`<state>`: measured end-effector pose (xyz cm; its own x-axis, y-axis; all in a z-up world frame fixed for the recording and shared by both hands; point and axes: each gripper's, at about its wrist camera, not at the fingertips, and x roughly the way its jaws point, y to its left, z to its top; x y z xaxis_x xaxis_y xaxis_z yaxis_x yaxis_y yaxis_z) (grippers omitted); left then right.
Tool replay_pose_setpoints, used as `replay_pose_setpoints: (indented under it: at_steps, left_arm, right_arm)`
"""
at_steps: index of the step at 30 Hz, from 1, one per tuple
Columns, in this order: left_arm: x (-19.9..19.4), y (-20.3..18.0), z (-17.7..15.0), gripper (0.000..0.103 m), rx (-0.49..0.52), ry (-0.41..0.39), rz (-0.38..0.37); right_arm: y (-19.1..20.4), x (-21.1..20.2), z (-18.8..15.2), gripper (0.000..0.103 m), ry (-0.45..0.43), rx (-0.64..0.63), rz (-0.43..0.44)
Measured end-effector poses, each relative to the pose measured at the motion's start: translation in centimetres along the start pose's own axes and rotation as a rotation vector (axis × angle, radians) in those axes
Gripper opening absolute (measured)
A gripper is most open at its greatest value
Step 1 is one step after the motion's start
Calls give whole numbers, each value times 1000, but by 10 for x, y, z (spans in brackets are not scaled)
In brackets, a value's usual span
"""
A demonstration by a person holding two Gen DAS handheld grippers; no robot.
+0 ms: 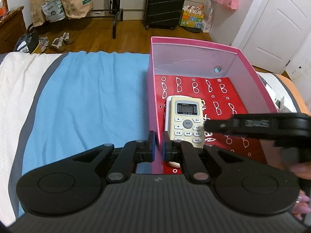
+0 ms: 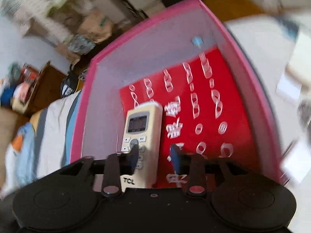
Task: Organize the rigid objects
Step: 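Carry the remote into the pink box and open the right gripper, then grasp the white plug charger with the right gripper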
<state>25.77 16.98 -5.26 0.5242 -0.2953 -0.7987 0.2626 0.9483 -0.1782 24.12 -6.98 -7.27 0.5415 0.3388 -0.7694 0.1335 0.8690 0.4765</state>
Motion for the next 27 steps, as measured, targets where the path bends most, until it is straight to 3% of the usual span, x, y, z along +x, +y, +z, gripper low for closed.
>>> replay_pose_setpoints:
  at_steps: [5, 9, 13, 17, 22, 24, 26, 27]
  left_arm:
    - [0, -2, 1, 6, 10, 2, 9]
    - [1, -5, 0, 6, 24, 10, 18]
    - [1, -10, -1, 6, 61, 20, 39]
    - [1, -14, -1, 7, 76, 26, 53]
    - [2, -17, -3, 8, 83, 38, 62]
    - [2, -18, -4, 8, 86, 42, 68]
    - [3, -19, -4, 8, 92, 45, 75]
    - [3, -19, -4, 8, 93, 47, 78]
  right_arm:
    - [3, -56, -2, 48, -32, -153, 48]
    - [2, -102, -5, 56, -75, -300, 59]
    - [-5, -132, -6, 64, -131, -432, 41]
    - [-18, -145, -5, 64, -154, -530, 33]
    - [-57, -150, -4, 68, -213, -550, 14]
    - [-75, -148, -6, 80, -272, -532, -28]
    - [-95, -142, -7, 84, -313, -499, -99]
    - [-104, -136, -4, 84, -289, -476, -138]
